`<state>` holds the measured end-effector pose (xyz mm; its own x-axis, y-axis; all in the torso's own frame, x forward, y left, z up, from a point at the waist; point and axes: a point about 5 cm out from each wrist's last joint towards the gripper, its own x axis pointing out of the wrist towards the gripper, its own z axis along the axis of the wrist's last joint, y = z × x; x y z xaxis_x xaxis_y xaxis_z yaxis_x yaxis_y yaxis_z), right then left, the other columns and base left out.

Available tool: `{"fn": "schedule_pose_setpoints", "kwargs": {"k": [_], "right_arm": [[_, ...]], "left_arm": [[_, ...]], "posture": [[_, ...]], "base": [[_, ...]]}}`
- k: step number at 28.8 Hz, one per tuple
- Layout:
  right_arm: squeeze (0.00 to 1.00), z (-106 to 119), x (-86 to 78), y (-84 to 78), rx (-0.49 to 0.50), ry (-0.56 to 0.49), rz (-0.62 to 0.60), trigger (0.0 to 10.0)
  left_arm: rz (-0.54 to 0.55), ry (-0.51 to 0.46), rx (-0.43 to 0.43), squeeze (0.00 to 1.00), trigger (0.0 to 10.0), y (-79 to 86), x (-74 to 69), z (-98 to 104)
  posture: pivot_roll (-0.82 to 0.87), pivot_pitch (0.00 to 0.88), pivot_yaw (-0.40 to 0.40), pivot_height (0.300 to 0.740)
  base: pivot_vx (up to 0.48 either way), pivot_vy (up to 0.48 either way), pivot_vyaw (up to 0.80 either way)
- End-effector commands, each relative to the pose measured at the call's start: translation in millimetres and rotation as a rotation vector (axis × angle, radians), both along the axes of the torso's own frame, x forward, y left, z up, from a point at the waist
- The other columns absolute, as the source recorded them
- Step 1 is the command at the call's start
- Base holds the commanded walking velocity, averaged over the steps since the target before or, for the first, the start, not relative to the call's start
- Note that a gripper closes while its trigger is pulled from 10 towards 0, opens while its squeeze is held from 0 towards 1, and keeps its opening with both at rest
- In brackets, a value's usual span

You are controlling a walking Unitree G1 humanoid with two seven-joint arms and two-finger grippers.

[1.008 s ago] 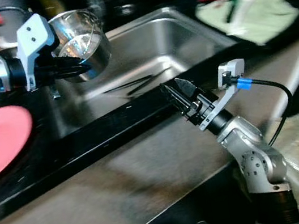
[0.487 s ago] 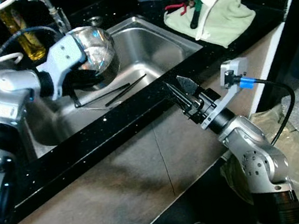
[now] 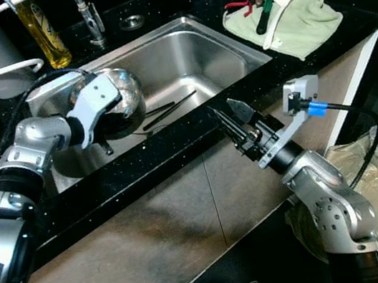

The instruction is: Kitchen organization

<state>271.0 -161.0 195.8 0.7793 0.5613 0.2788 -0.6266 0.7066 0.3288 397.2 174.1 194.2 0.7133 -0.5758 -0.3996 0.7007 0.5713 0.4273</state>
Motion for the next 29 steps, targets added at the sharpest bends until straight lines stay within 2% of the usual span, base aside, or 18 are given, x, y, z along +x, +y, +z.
{"fn": "schedule_pose_setpoints", "kwargs": {"k": [1,12,13,23,28,29], "right_arm": [[0.00,3,-3.8,-1.3,-0.003,-0.004,-0.003,10.0],[0.00,4,-11.3,-4.3,-0.018,0.014,-0.012,10.0],[0.00,4,-11.7,-4.1,-0.018,0.016,-0.012,10.0],[0.00,4,-10.1,-3.3,-0.017,0.023,-0.013,10.0],[0.00,6,-5.1,-0.7,-0.007,0.008,-0.005,10.0],[0.00,6,-5.1,-0.7,-0.007,0.008,-0.005,10.0]], "left_arm": [[0.043,0.018,-0.015,0.00,10.0,5.7,-1.0,-7],[0.170,0.017,-0.085,0.00,10.0,9.6,2.0,-12],[0.187,0.029,-0.112,1.00,10.0,10.6,1.8,-14],[0.215,0.013,-0.123,1.00,10.0,15.3,3.2,-10],[0.220,-0.123,-0.069,1.00,10.0,23.3,8.9,20],[0.220,-0.123,-0.069,1.00,10.0,23.3,8.9,20]], "posture": [[-0.15,0.115,0.080,0.740],[-0.16,0.147,0.074,0.740],[-0.16,0.148,0.073,0.740],[-0.15,0.133,0.073,0.740],[-0.14,0.109,0.068,0.740],[-0.14,0.109,0.068,0.740]], "base": [[0.000,0.000,0.00],[0.000,0.000,0.00],[0.000,0.000,0.00],[0.000,0.000,0.00],[0.000,0.000,0.00],[0.000,0.000,0.00]]}}
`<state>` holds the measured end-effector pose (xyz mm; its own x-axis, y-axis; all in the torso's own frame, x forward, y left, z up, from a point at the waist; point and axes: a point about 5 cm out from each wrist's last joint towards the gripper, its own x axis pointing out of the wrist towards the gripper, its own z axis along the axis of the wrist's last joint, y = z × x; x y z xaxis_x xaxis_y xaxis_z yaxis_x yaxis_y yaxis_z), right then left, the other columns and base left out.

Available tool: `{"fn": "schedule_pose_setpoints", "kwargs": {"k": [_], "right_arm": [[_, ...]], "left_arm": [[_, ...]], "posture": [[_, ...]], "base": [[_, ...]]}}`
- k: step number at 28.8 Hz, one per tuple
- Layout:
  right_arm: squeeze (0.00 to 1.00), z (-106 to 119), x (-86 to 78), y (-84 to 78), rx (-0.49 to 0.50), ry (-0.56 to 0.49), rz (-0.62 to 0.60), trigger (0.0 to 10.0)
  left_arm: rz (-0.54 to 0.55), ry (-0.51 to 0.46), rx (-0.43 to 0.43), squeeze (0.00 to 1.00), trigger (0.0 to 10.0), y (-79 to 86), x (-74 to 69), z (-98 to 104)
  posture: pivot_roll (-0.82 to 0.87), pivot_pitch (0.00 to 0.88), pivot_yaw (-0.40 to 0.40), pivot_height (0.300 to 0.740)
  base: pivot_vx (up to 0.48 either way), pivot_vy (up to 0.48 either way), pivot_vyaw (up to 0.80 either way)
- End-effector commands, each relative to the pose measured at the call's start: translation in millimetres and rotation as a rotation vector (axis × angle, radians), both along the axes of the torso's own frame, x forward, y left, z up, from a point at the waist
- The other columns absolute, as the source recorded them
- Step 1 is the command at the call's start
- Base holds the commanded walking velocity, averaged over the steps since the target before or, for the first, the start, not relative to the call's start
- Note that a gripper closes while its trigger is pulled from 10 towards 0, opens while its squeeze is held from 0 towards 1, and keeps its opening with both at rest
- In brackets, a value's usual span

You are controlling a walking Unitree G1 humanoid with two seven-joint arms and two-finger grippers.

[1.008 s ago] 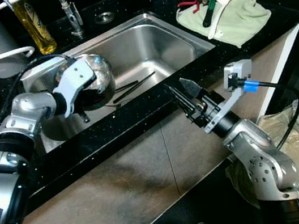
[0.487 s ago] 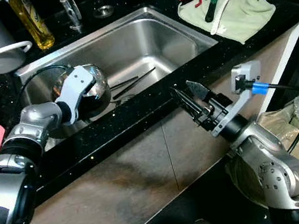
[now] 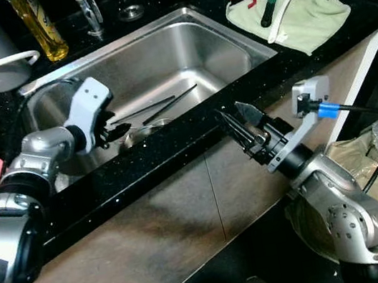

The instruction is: Kitchen organization

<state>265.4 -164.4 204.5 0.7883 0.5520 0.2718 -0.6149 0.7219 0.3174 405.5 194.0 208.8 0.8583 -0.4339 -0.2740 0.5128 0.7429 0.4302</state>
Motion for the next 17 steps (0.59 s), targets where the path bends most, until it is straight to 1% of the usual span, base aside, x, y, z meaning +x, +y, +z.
{"fn": "schedule_pose_setpoints", "kwargs": {"k": [1,2,5,7,8,9,10,13,14,15,16,17], "right_arm": [[0.00,-2,1.4,4.2,0.019,0.001,0.021,10.0],[0.00,-2,1.9,6.2,0.021,-0.008,0.030,10.0],[0.00,-1,3.1,10.4,0.027,-0.033,0.046,10.0],[0.00,-2,4.4,12.9,0.035,-0.035,0.053,10.0],[0.00,-4,5.2,14.7,0.034,-0.033,0.059,10.0],[0.00,-5,5.7,16.2,0.033,-0.032,0.066,10.0],[0.00,-5,5.7,16.2,0.033,-0.032,0.066,10.0],[0.00,-6,8.1,19.7,0.037,-0.031,0.086,10.0],[0.00,-7,9.4,22.3,0.039,-0.032,0.098,10.0],[0.00,-7,9.4,22.3,0.039,-0.032,0.098,10.0],[0.00,-8,10.4,23.7,0.043,-0.033,0.107,10.0],[0.00,-8,10.8,24.1,0.045,-0.033,0.110,10.0]], "left_arm": [[0.007,-0.087,0.014,1.00,10.0,5.7,2.4,21],[0.007,-0.145,0.004,0.00,10.0,6.7,3.0,33],[0.009,-0.269,-0.008,0.00,10.0,8.1,2.3,56],[0.002,-0.357,-0.005,0.00,10.0,6.8,-0.5,69],[-0.007,-0.405,-0.014,0.00,10.0,5.2,-3.5,76],[-0.013,-0.444,-0.041,0.00,10.0,3.1,-6.8,82],[-0.013,-0.444,-0.041,0.00,10.0,3.1,-6.8,82],[-0.025,-0.525,-0.157,0.00,10.0,-3.3,-20.5,94],[0.005,-0.542,-0.319,0.00,10.0,-3.8,-32.8,97],[0.005,-0.542,-0.319,0.00,10.0,-3.8,-32.8,97],[0.035,-0.537,-0.425,0.00,10.0,-3.0,-41.4,94],[0.047,-0.533,-0.456,0.00,10.0,-2.9,-44.4,92]], "posture": [[-0.13,0.105,0.066,0.740],[-0.12,0.098,0.064,0.740],[-0.11,0.089,0.057,0.740],[-0.10,0.080,0.054,0.740],[-0.10,0.077,0.053,0.740],[-0.10,0.075,0.052,0.740],[-0.10,0.075,0.052,0.740],[-0.08,0.065,0.047,0.740],[-0.08,0.058,0.050,0.740],[-0.08,0.058,0.050,0.740],[-0.07,0.053,0.047,0.740],[-0.07,0.053,0.047,0.740]], "base": [[0.000,0.000,0.00],[0.000,0.000,0.00],[0.000,0.000,0.00],[0.000,0.000,0.79],[0.000,0.000,0.79],[0.000,0.000,0.79],[0.000,0.000,0.79],[0.000,0.000,0.79],[0.000,0.000,0.79],[0.000,0.000,0.79],[0.000,0.000,0.79],[0.000,0.000,0.79]]}}
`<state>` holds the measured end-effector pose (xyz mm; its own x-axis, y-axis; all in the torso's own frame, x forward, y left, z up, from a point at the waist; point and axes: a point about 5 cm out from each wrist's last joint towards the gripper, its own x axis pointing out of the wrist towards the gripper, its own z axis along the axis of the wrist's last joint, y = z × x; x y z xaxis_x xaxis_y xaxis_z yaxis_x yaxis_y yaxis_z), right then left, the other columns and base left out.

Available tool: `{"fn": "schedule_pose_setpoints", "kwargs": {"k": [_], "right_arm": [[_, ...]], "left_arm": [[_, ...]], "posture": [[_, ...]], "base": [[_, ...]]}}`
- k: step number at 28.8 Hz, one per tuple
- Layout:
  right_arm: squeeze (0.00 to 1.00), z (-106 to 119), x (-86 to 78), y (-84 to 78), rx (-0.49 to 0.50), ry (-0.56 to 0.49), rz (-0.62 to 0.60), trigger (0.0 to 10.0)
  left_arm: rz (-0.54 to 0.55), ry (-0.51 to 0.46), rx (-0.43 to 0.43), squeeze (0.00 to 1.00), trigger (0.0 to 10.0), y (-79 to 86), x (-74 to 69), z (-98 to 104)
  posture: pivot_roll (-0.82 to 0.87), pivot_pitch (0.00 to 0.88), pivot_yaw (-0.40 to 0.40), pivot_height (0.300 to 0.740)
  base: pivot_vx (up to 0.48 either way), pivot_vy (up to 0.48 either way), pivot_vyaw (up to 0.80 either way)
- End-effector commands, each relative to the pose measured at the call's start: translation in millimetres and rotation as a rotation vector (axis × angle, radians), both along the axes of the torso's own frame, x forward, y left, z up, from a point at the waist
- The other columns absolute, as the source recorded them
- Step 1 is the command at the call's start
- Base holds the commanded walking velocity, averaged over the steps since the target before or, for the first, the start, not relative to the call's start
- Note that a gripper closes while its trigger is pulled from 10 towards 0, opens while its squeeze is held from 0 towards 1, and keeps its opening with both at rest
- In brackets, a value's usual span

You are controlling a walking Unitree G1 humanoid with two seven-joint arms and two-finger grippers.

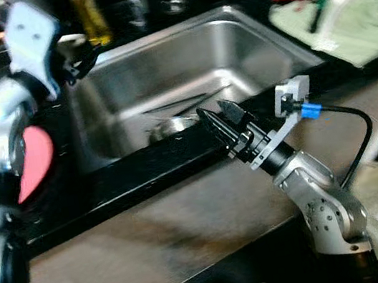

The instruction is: Kitchen organization

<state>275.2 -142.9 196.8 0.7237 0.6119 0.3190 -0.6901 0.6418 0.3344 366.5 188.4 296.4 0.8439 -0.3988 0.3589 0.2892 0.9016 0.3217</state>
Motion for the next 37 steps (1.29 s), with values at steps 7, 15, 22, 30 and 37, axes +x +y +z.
{"fn": "schedule_pose_setpoints", "kwargs": {"k": [7,15,22,30,37], "right_arm": [[0.00,-6,2.7,5.6,-0.001,-0.002,0.039,10.0],[0.00,-13,8.9,7.7,-0.012,0.011,0.041,10.0],[0.00,-15,13.8,2.2,-0.016,0.025,0.008,10.0],[0.00,-14,16.0,-2.6,-0.007,0.011,-0.006,10.0],[0.00,-7,15.6,-3.3,0.019,-0.026,0.020,10.0]], "left_arm": [[0.062,0.011,-0.393,0.00,10.0,10.7,-42.0,-8],[-0.005,0.123,-0.641,0.00,10.0,3.8,-76.5,-22],[-0.042,0.274,-0.854,0.00,10.0,-6.5,-97.7,-47],[0.052,0.360,-1.081,0.00,10.0,13.7,-117.6,-67],[0.058,0.382,-1.177,0.00,10.0,25.1,-134.5,-76]], "posture": [[-0.04,0.052,0.044,0.740],[-0.01,0.048,0.039,0.740],[-0.01,0.051,0.038,0.740],[0.00,0.057,0.034,0.740],[0.01,0.062,0.027,0.740]], "base": [[0.000,0.000,0.79],[0.000,0.000,0.79],[0.000,0.000,0.11],[0.000,0.000,0.00],[0.000,0.000,0.00]]}}
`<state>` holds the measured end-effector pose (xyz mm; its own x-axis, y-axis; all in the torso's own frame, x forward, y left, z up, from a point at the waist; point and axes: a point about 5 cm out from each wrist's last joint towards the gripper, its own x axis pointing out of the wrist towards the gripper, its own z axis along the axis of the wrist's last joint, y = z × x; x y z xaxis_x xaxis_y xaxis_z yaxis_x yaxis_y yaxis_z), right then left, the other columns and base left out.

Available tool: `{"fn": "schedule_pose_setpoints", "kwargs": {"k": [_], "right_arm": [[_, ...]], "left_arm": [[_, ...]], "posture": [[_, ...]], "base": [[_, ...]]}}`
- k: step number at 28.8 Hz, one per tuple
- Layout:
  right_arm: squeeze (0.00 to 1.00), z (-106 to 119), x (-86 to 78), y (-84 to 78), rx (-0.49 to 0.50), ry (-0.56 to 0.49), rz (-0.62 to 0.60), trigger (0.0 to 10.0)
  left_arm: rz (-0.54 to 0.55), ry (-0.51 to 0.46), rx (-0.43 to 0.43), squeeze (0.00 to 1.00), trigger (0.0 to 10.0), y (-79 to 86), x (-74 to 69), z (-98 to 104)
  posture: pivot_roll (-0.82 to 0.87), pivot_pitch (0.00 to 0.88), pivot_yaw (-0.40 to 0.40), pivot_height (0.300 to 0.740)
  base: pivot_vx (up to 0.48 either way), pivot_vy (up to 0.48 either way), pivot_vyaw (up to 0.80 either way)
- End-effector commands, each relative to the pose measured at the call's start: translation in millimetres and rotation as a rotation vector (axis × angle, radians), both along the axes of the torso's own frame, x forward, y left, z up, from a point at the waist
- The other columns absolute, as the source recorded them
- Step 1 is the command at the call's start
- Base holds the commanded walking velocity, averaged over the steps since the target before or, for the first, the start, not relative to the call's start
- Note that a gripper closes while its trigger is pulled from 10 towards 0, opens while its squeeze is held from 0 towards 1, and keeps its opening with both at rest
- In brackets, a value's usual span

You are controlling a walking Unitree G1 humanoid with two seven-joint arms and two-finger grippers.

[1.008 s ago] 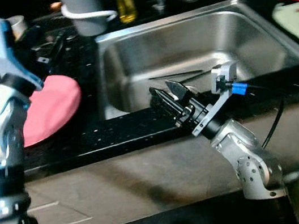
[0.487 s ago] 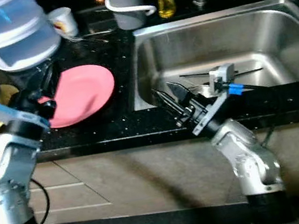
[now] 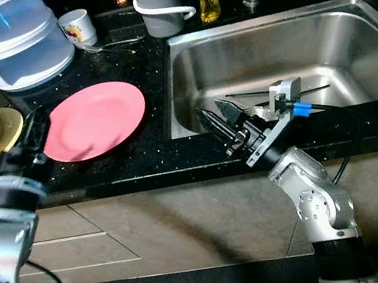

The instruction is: Kitchen organization

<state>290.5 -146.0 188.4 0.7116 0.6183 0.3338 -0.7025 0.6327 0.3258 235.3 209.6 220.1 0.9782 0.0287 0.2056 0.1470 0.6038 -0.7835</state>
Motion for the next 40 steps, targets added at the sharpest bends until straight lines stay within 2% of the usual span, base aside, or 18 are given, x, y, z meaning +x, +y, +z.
{"fn": "schedule_pose_setpoints", "kwargs": {"k": [1,3,5,6,7,13,17,24,26,29,31,36,40], "right_arm": [[0.00,2,0.0,-0.3,0.020,-0.016,0.018,10.0],[0.00,3,-0.3,-0.5,0.021,-0.019,0.021,10.0],[0.00,4,-0.8,-0.8,0.021,-0.027,0.027,10.0],[0.00,4,-0.8,-0.8,0.021,-0.027,0.027,10.0],[0.00,5,-1.0,-0.9,0.018,-0.029,0.029,10.0],[0.00,4,-0.8,-0.9,0.011,-0.027,0.030,10.0],[0.00,3,-0.5,-2.4,-0.002,-0.022,0.022,10.0],[0.00,3,-0.8,-4.2,-0.009,-0.024,0.017,10.0],[0.00,4,-1.1,-5.2,-0.017,-0.027,0.015,10.0],[0.00,4,-1.3,-5.6,-0.023,-0.029,0.017,10.0],[0.00,6,-3.4,-4.1,-0.046,-0.050,0.046,10.0],[0.00,17,-14.2,2.2,-0.091,-0.131,0.161,10.0],[0.00,22,-19.1,5.6,-0.134,-0.170,0.206,10.0]], "left_arm": [[0.017,0.029,-0.032,0.00,10.0,7.6,-7.2,-4],[0.026,0.041,-0.041,0.00,10.0,10.1,-8.9,-6],[0.057,0.057,-0.113,0.00,10.0,18.1,-13.2,-11],[0.057,0.057,-0.113,0.00,10.0,18.1,-13.2,-11],[0.066,0.070,-0.166,0.00,10.0,22.1,-15.0,-15],[0.065,0.112,-0.165,0.00,10.0,23.5,-15.1,-21],[0.109,0.162,-0.252,0.00,10.0,32.0,-9.9,-30],[0.117,0.213,-0.257,0.00,10.0,38.5,-4.0,-37],[0.133,0.220,-0.299,0.00,10.0,41.9,-0.6,-40],[0.141,0.224,-0.317,0.00,10.0,43.5,0.7,-42],[0.153,0.228,-0.369,0.00,10.0,46.2,3.3,-45],[0.150,0.221,-0.416,0.00,10.0,49.4,8.8,-44],[0.147,0.220,-0.427,0.00,10.0,50.4,12.9,-44]], "posture": [[0.01,0.063,0.027,0.740],[0.01,0.063,0.027,0.740],[0.02,0.066,0.022,0.740],[0.02,0.066,0.022,0.740],[0.02,0.066,0.023,0.740],[0.01,0.067,0.020,0.740],[0.00,0.068,0.021,0.740],[-0.01,0.066,0.024,0.740],[-0.02,0.063,0.023,0.740],[-0.02,0.063,0.022,0.740],[-0.02,0.061,0.022,0.740],[-0.02,0.054,0.019,0.740],[-0.02,0.055,0.020,0.740]], "base": [[0.000,0.000,0.00],[0.000,0.000,0.00],[0.000,0.000,0.00],[0.000,0.000,0.00],[0.000,0.000,0.00],[0.000,0.000,0.00],[0.000,0.000,0.00],[0.000,0.000,0.00],[0.000,0.000,0.00],[0.000,0.000,0.00],[0.000,0.000,0.00],[0.000,0.000,0.00],[0.000,0.000,0.00]]}}
